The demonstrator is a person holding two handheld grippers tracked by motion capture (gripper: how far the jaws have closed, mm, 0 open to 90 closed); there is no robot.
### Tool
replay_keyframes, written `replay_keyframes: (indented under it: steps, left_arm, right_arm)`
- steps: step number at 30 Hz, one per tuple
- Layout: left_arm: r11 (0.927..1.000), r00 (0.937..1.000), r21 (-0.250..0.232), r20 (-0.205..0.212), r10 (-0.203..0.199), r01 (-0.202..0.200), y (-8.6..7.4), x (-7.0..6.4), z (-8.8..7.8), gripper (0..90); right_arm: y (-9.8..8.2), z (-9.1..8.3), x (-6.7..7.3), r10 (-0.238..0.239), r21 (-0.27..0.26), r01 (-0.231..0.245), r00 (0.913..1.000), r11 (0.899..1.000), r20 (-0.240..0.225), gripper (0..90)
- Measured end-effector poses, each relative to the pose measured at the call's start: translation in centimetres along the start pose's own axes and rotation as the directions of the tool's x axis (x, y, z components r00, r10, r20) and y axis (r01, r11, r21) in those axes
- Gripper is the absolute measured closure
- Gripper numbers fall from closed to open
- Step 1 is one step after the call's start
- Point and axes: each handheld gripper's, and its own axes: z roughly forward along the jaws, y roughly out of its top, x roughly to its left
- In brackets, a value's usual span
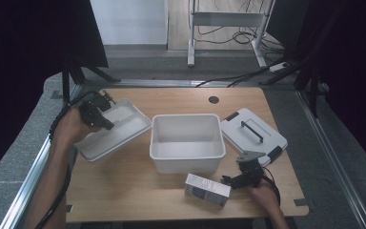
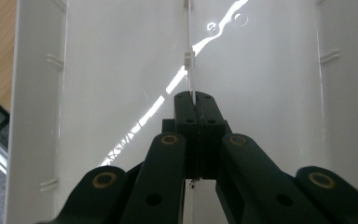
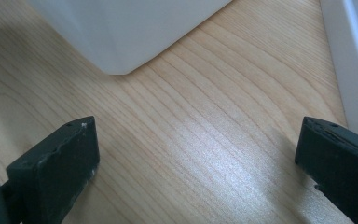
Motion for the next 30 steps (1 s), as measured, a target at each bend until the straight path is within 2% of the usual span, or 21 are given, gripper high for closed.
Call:
replay_keyframes:
  steps: [6,10,25,30]
  left_arm:
    - [0.9996,0.9996,-0.007,-0.004,-0.027,0.027,-1.0,0.6,0.1,89.9]
    - [0.9988,0.9989,-0.010,-0.004,-0.047,0.047,-1.9,1.0,1.3,89.9]
    - [0.9940,0.9942,-0.016,-0.005,-0.108,0.108,-5.1,1.6,8.7,89.8]
    - [0.9913,0.9915,-0.029,-0.016,-0.129,0.129,-5.9,1.7,10.4,89.8]
  right_arm:
    - [0.0,0.0,0.0,0.000,0.000,0.000,1.0000,1.000,0.000,0.0]
    - [0.0,0.0,0.0,0.003,0.001,-0.003,1.0000,1.000,0.000,0.0]
    - [0.0,0.0,0.0,0.002,0.000,-0.002,1.0000,1.000,0.000,0.0]
    - [0.0,0.0,0.0,0.002,-0.001,-0.002,1.0000,1.000,0.000,0.0]
